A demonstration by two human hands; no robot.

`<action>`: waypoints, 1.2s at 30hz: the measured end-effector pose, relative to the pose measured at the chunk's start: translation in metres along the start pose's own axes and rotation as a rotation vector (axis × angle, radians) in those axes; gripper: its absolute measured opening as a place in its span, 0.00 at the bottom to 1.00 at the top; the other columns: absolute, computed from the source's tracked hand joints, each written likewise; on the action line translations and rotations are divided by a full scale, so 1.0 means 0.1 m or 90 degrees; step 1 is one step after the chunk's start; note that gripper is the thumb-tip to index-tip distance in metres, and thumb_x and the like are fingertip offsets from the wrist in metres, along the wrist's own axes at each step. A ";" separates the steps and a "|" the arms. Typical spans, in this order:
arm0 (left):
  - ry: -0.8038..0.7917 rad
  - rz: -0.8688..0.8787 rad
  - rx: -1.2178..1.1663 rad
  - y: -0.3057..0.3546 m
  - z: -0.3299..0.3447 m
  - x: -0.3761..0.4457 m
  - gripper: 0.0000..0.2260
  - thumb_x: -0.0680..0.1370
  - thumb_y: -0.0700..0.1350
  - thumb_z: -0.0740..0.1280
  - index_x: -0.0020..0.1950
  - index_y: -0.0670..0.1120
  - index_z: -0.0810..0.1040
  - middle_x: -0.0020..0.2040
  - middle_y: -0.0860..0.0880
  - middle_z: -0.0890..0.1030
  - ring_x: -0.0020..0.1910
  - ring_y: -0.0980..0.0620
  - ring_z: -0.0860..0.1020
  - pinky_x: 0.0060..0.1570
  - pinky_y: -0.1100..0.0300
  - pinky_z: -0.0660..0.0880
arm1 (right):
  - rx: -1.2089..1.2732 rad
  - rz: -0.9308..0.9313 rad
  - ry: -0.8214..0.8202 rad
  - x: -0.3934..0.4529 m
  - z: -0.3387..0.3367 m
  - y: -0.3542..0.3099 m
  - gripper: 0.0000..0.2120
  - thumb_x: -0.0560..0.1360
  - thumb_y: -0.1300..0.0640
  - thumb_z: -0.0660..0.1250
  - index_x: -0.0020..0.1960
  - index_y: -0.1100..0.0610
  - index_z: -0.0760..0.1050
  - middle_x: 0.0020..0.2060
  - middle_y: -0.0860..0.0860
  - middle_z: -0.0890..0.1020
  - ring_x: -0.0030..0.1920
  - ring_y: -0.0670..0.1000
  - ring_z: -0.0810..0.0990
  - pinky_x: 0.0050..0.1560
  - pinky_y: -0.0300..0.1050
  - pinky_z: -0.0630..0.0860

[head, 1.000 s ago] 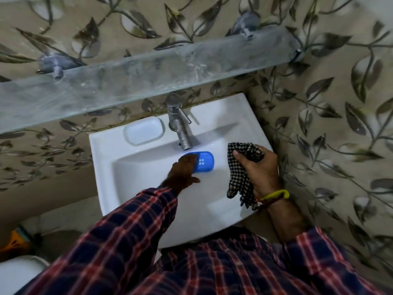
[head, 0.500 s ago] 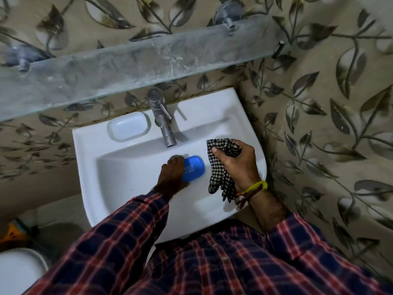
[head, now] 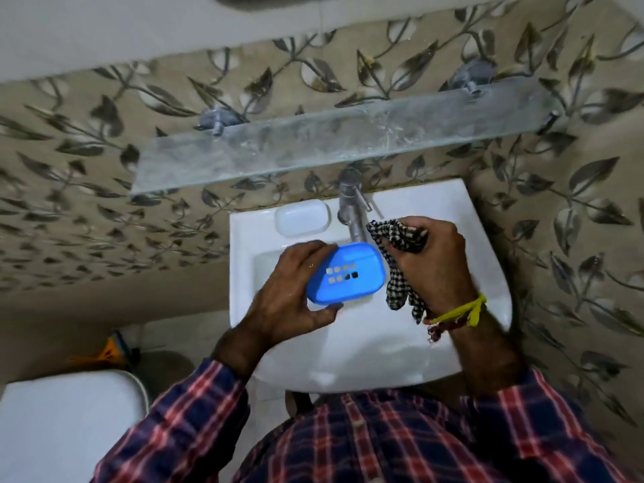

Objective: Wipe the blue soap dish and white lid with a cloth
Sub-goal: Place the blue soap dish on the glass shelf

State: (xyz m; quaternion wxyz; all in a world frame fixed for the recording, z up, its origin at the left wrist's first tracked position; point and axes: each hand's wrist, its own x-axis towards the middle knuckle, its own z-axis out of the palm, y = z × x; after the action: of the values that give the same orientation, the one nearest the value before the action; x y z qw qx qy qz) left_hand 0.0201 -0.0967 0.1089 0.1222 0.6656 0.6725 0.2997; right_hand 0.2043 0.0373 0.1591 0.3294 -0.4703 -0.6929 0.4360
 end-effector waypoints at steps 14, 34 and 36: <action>0.190 0.050 -0.041 -0.17 -1.20 1.13 0.39 0.69 0.48 0.80 0.75 0.42 0.68 0.66 0.43 0.76 0.65 0.51 0.75 0.67 0.58 0.73 | 0.346 0.213 0.081 0.18 0.23 -0.34 0.03 0.74 0.66 0.71 0.47 0.63 0.81 0.38 0.54 0.85 0.36 0.50 0.84 0.41 0.44 0.83; 0.343 0.145 0.007 -0.25 -0.52 0.57 0.15 0.76 0.35 0.73 0.63 0.40 0.80 0.61 0.43 0.82 0.61 0.46 0.79 0.61 0.48 0.77 | 0.293 0.188 0.021 -0.05 0.45 -0.03 0.08 0.73 0.69 0.71 0.47 0.59 0.82 0.44 0.56 0.86 0.48 0.59 0.85 0.54 0.56 0.81; 0.330 0.004 -0.087 -0.41 -0.28 0.39 0.10 0.76 0.37 0.73 0.57 0.43 0.83 0.55 0.48 0.85 0.51 0.48 0.84 0.50 0.49 0.81 | 0.271 0.181 0.015 -0.09 0.50 0.01 0.08 0.72 0.69 0.71 0.47 0.58 0.83 0.44 0.57 0.86 0.49 0.59 0.85 0.55 0.57 0.81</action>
State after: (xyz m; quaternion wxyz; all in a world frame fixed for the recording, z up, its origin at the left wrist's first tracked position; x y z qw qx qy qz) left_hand -0.0323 -0.0629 0.1172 -0.0103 0.5589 0.6577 0.5050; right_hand 0.1645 0.0149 0.1375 0.3644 -0.4878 -0.5086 0.6087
